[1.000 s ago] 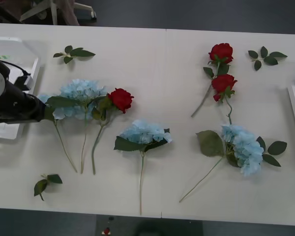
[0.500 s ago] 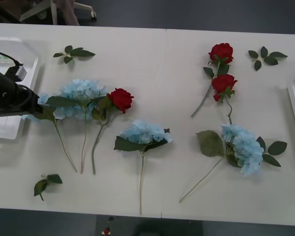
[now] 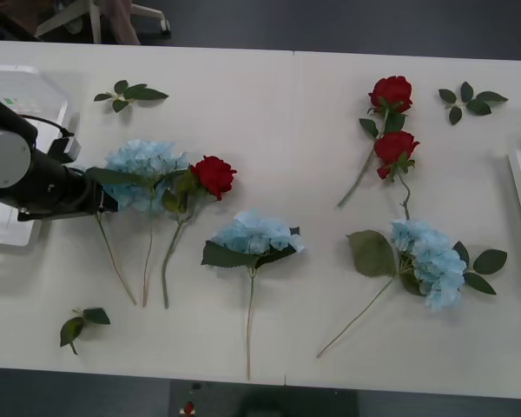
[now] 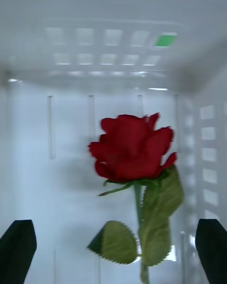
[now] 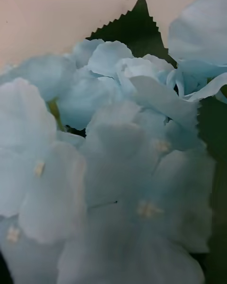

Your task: Put the red flowers into the right box and the blue flowers into the left box

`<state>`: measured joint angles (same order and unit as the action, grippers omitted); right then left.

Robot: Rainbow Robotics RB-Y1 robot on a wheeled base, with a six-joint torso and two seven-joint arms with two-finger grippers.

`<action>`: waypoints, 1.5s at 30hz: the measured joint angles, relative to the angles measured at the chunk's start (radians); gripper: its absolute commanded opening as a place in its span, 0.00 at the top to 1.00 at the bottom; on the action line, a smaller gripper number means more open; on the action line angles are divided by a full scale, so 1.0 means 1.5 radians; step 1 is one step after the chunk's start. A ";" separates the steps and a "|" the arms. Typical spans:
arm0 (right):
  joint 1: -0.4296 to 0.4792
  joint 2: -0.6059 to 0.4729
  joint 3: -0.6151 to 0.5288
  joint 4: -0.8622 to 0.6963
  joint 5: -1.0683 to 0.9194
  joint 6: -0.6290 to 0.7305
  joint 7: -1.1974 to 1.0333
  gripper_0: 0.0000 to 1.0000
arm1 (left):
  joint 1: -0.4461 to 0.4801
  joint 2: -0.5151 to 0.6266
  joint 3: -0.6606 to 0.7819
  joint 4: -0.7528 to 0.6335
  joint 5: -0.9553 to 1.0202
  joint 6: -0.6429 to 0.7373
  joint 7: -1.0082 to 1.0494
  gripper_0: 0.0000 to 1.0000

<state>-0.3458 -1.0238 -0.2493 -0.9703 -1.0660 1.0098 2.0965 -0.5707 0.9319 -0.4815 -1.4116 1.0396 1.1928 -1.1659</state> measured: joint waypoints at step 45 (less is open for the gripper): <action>-0.340 0.296 0.167 -0.020 0.239 0.293 -0.342 0.00 | 0.000 -0.079 -0.047 0.077 -0.121 -0.042 -0.001 1.00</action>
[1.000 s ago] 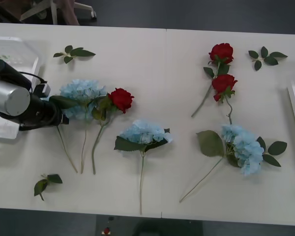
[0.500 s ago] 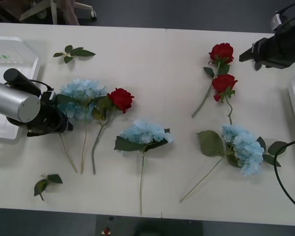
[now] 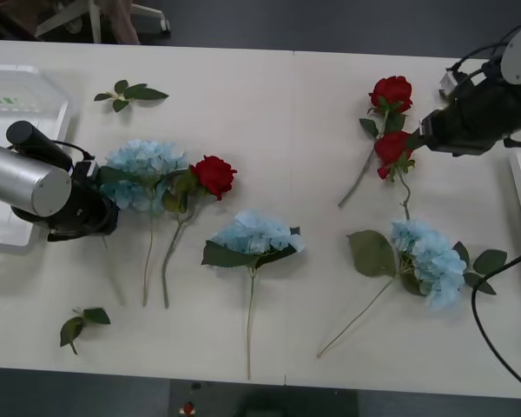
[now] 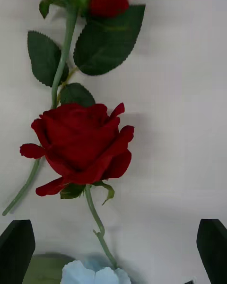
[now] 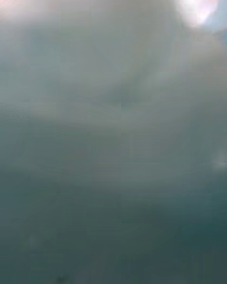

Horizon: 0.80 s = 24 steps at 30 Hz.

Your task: Put the red flowers into the right box and the blue flowers into the left box

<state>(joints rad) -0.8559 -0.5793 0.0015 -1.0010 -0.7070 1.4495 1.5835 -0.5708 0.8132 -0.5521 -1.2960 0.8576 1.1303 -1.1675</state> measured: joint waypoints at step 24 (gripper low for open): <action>0.046 0.056 0.093 0.000 0.042 -0.113 -0.016 0.00 | 0.000 0.202 0.120 -0.235 0.157 0.170 0.000 1.00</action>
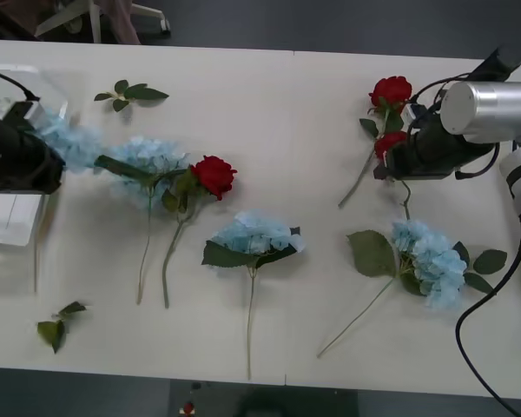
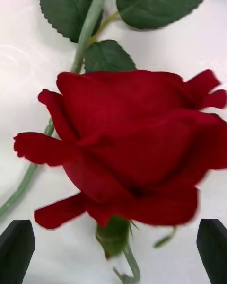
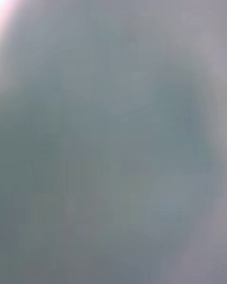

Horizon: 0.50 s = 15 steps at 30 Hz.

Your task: Put the red flowers into the right box and the blue flowers into the left box

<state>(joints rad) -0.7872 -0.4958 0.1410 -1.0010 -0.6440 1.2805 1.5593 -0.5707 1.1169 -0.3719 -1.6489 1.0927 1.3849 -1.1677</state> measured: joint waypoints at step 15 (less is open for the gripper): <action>0.026 0.000 0.030 0.000 0.020 -0.032 0.000 1.00 | -0.021 0.090 0.146 0.148 0.044 0.100 -0.256 1.00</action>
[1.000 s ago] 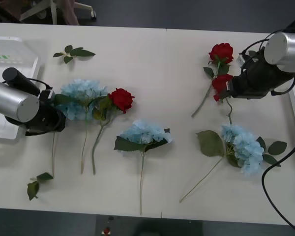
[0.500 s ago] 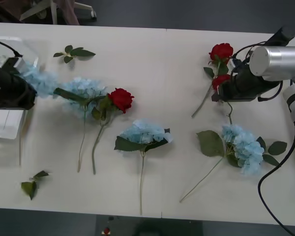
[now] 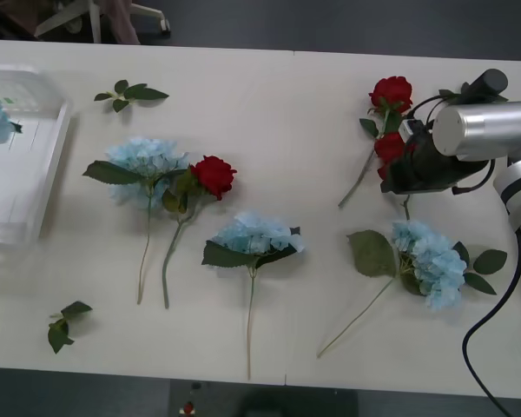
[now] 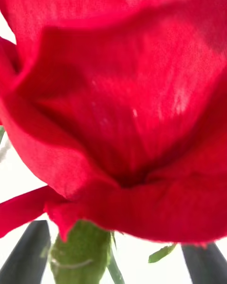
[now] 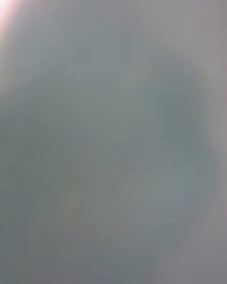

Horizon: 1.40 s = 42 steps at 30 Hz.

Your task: Put the red flowers into the right box and the blue flowers into the left box

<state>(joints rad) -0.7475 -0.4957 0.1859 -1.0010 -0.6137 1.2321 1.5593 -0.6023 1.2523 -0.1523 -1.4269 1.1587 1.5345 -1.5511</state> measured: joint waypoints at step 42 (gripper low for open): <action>0.000 -0.282 -0.238 -0.156 -0.105 0.231 0.013 1.00 | -0.067 -0.006 -0.047 0.108 0.107 -0.104 -0.096 0.00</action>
<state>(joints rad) -0.7474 -0.9187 -0.1707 -1.2343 -0.7712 1.5791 1.5790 -0.7023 1.2434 -0.2235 -1.2645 1.3189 1.3787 -1.6958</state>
